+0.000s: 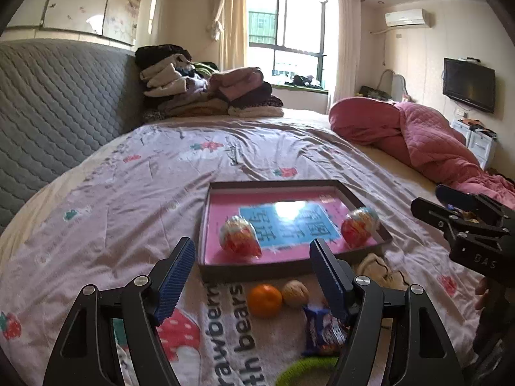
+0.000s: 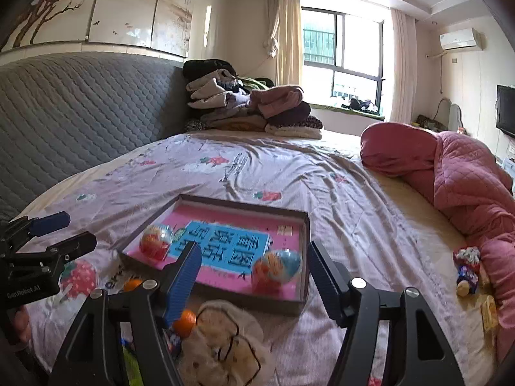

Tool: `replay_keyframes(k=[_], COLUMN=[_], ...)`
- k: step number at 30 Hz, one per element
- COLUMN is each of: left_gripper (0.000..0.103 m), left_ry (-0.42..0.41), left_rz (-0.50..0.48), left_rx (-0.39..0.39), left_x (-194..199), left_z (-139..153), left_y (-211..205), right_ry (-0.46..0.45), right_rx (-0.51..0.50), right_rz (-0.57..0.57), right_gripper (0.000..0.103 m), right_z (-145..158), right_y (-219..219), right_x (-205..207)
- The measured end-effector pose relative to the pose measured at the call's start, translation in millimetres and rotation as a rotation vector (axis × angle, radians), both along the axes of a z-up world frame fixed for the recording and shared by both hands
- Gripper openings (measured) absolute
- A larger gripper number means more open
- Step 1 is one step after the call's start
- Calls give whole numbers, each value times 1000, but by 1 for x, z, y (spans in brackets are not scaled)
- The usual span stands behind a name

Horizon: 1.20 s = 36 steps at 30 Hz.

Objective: Organize objects
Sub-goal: 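Withdraw both open tools back from the tray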

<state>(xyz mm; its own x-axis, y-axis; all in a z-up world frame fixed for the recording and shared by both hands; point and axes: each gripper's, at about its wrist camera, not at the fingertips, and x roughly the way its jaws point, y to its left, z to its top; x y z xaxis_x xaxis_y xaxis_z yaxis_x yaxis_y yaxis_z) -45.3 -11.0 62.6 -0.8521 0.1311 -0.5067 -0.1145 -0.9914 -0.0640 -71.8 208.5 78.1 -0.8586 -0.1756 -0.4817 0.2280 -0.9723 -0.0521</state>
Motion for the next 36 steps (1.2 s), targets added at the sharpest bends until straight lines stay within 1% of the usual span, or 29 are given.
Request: replay_keyframes(k=[9, 20, 24, 30, 33, 36], left_gripper=[75, 75, 75, 75, 75, 75], left_ry=[-23, -110, -128, -182, -194, -214], left_rz=[-24, -67, -83, -118, -124, -134], left_rx=[-18, -25, -56, -53, -62, -53], left_x=[16, 23, 27, 30, 31, 30], left_z=[-13, -38, -46, -61, -64, -67], left_y=[5, 1, 4, 5, 5, 6], right_ry=[-24, -103, -121, -155, -173, -188], right_rx=[19, 19, 22, 34, 30, 23], right_rz=[7, 17, 23, 29, 29, 34], right_gripper=[67, 67, 67, 67, 67, 67], right_z=[-11, -31, -38, -48, -52, -56], right_y=[8, 16, 15, 13, 14, 13], right_x=[9, 10, 11, 12, 12, 12])
